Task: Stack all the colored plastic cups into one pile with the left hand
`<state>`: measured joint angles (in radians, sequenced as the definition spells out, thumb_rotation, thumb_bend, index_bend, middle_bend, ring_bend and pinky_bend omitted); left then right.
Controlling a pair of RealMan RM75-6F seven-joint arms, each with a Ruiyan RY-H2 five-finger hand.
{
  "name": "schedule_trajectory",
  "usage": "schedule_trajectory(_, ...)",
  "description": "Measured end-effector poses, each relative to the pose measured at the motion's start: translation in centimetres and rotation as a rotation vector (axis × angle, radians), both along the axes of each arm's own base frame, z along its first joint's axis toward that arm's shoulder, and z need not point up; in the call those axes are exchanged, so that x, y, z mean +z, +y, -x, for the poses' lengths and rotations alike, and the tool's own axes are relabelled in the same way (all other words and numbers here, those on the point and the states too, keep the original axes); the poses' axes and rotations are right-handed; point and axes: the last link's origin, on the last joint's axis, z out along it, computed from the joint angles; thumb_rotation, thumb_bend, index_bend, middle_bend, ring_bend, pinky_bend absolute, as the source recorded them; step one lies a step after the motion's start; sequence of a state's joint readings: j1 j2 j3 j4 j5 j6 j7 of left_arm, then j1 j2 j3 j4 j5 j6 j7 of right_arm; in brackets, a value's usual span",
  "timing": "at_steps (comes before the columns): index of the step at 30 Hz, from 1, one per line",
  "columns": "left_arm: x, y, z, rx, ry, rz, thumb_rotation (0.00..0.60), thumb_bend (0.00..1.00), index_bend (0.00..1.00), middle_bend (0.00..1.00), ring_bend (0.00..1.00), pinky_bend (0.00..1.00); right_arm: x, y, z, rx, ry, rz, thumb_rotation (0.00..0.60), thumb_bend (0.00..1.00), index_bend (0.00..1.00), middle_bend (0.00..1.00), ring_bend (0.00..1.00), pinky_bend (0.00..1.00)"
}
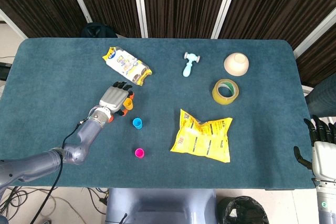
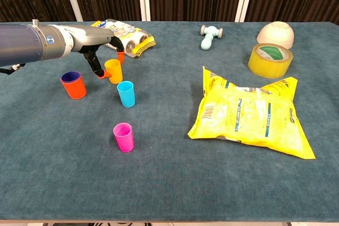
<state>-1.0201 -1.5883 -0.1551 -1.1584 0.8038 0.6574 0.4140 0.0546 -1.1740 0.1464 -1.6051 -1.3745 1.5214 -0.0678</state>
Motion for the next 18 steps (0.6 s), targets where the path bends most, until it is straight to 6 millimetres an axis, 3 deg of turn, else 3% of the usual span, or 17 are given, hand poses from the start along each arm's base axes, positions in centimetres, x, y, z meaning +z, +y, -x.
schedule_trajectory(18, 1.3, -0.1, -0.8, -0.017, -0.014, -0.031, 0.6, 0.36, 0.47, 0.16, 0.0, 0.09, -0.1, 0.0, -0.1, 0.007, -0.029, 0.015, 0.6, 0.42, 0.12, 0.05, 0.1, 0.04)
